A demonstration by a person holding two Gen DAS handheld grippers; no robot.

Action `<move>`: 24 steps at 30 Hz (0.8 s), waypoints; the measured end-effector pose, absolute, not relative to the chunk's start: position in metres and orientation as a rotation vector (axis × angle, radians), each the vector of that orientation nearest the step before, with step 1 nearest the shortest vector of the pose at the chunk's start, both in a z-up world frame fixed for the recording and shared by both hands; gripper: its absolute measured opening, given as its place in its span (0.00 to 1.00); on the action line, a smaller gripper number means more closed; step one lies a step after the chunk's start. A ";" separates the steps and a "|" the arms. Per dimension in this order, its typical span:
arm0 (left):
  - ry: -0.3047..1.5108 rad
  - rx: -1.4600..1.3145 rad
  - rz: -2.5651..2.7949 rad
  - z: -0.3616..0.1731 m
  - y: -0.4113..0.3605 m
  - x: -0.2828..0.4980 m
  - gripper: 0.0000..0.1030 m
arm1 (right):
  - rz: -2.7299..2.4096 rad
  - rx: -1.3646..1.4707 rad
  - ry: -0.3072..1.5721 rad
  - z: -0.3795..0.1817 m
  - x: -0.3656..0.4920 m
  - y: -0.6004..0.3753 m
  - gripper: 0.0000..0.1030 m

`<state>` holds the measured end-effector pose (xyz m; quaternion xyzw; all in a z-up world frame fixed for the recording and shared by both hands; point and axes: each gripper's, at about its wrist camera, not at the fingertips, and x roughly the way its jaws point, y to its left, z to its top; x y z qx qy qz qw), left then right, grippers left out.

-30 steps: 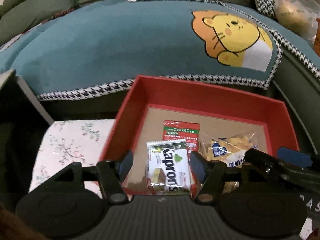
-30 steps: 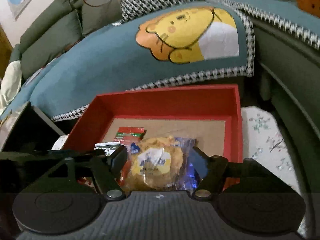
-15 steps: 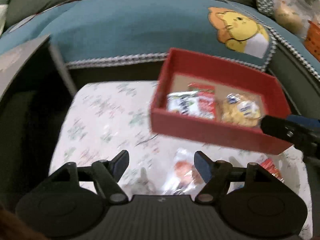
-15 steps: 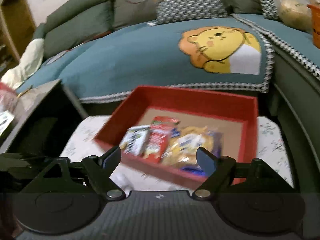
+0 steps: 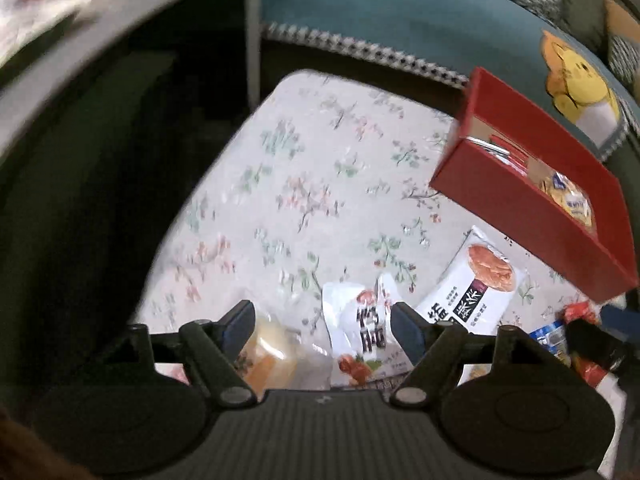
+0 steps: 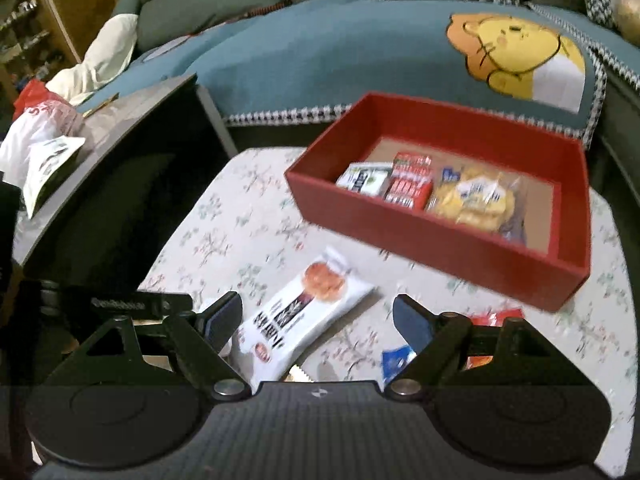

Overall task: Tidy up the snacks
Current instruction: 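Withdraw both tools from the box toward the remaining snacks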

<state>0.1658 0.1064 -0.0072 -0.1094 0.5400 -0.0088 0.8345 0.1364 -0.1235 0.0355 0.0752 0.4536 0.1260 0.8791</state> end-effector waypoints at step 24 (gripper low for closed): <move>1.167 0.002 -0.099 -0.008 0.120 0.144 1.00 | 0.376 0.112 0.987 0.034 0.122 -0.089 0.85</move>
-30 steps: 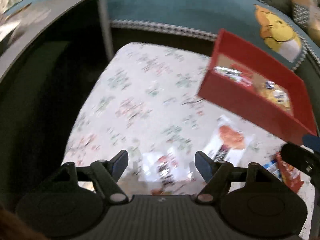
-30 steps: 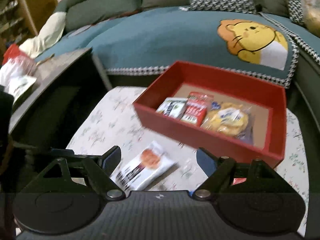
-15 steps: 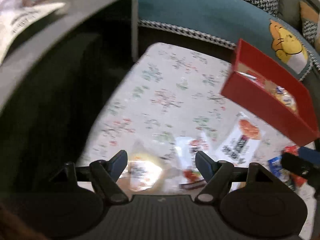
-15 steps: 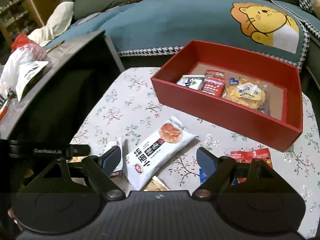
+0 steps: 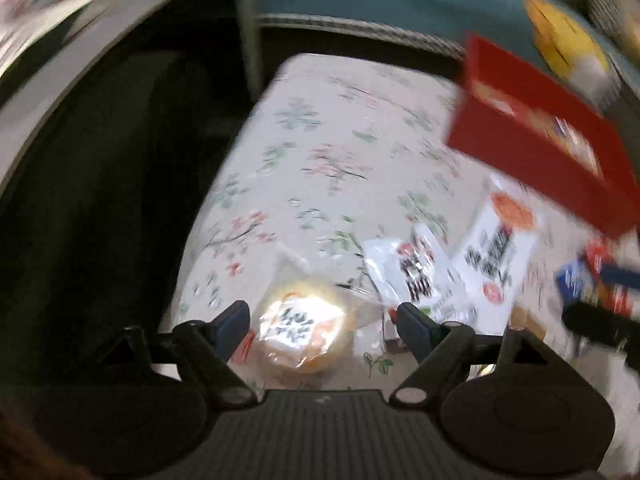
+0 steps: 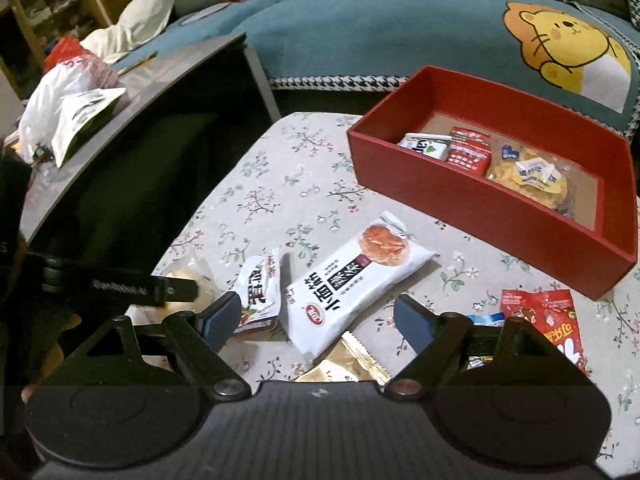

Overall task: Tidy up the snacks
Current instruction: 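Withdraw both tools from the box toward the remaining snacks, then grasp the wrapped round bun with the left tool while the right tool grasps the white duck-snack packet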

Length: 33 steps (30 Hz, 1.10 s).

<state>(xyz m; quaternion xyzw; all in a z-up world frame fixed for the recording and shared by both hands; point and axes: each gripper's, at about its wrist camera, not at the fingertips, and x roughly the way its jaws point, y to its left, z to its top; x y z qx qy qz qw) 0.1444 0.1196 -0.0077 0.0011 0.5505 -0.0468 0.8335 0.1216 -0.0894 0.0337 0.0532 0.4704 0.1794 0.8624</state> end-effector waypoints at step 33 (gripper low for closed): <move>1.336 0.007 -0.260 -0.039 0.136 0.087 0.84 | 0.404 -0.154 1.125 -0.025 0.168 0.036 0.77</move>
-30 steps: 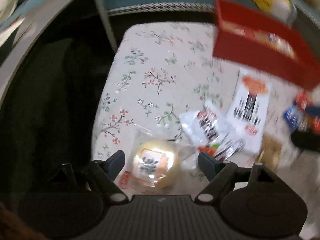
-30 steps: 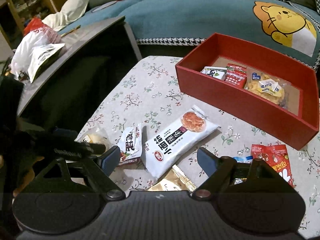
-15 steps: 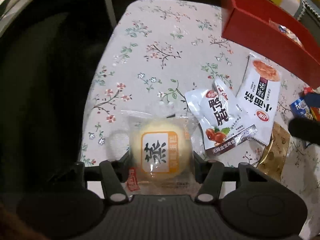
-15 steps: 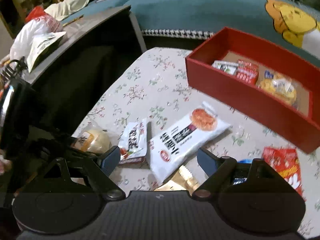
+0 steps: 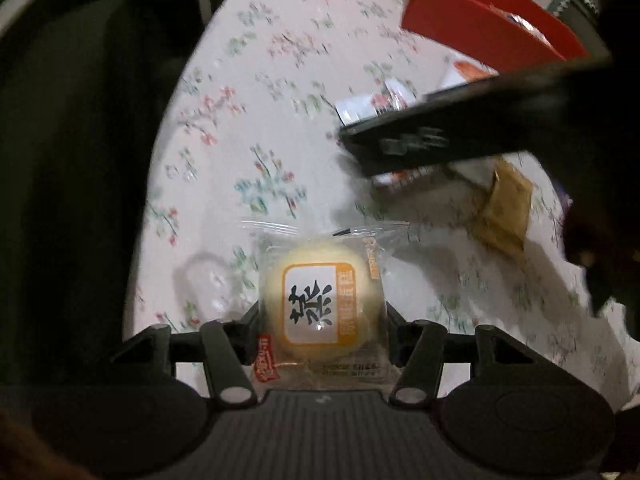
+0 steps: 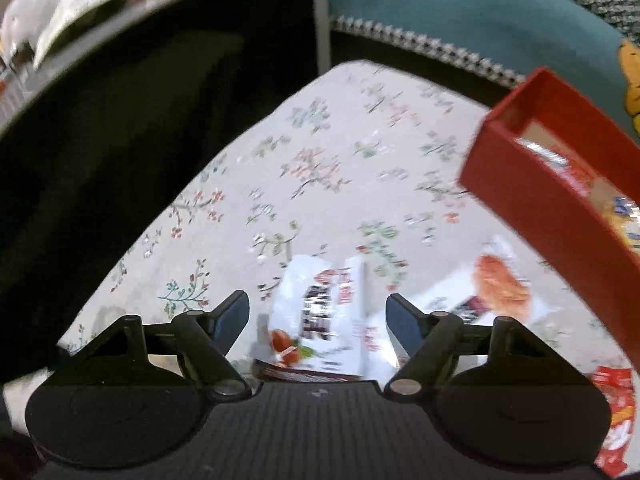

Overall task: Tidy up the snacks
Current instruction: 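Grasp the wrapped round bun with the left tool while the right tool grasps the white duck-snack packet, then carry the bun and duck-snack packet with both tools over the red box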

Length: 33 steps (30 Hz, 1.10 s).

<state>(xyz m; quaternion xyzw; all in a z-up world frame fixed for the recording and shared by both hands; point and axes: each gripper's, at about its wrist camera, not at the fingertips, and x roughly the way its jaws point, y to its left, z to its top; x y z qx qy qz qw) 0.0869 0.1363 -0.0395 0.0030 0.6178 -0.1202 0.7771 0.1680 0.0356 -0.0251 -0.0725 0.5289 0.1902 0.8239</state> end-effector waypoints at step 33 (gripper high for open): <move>1.277 0.026 -0.142 -0.041 0.104 0.068 0.84 | 0.435 -0.120 1.077 0.007 0.036 -0.063 0.58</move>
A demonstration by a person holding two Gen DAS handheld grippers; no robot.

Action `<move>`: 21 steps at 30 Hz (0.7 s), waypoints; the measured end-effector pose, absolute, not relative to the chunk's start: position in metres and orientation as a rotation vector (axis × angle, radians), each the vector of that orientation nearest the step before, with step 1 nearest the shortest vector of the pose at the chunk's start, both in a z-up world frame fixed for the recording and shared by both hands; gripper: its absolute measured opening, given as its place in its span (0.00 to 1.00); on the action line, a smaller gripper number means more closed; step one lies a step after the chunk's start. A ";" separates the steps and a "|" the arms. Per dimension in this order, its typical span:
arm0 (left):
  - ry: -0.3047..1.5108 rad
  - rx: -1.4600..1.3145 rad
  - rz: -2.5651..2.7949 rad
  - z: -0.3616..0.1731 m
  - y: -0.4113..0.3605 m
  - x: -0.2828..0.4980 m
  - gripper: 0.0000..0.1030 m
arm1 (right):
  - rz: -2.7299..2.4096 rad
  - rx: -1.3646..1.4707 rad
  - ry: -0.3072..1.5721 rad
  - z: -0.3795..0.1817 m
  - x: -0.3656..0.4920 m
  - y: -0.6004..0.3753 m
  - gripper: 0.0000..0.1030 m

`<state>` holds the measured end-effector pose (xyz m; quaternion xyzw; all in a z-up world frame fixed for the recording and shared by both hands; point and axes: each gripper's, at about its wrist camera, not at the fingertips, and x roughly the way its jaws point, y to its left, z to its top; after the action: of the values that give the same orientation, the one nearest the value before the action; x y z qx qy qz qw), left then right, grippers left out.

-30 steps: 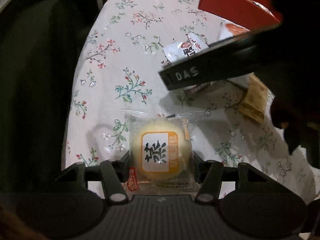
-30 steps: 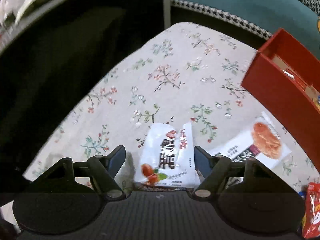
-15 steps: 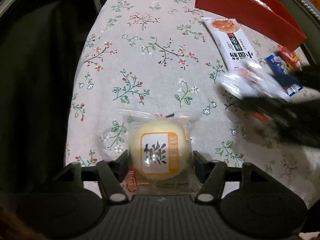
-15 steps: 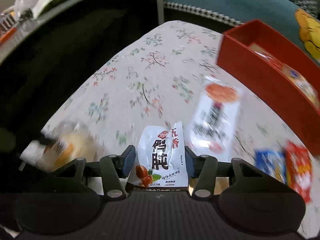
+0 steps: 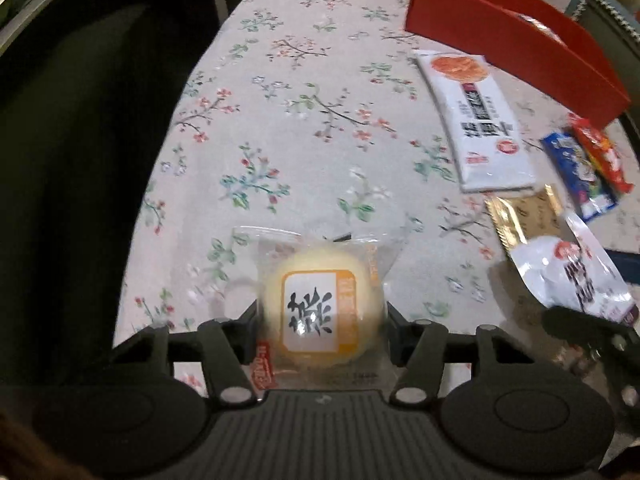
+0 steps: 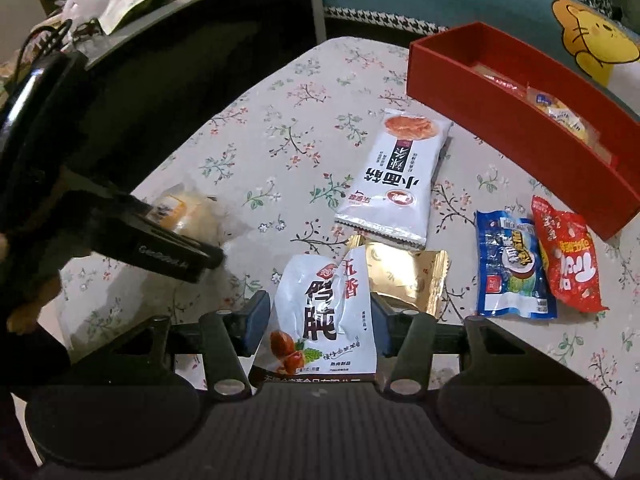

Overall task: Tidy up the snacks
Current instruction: 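Carry the bun and duck-snack packet with both tools over the red box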

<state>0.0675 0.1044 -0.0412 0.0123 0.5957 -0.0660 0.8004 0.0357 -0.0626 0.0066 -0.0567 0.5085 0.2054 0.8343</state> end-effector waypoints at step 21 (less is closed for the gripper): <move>1.134 0.029 -0.261 0.011 0.028 0.106 0.83 | 0.266 0.013 0.965 0.034 0.071 -0.127 0.58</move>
<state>0.1063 0.0280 0.0111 0.0136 0.5356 -0.1234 0.8353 0.0705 -0.1266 0.0344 0.0060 0.4628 0.1275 0.8772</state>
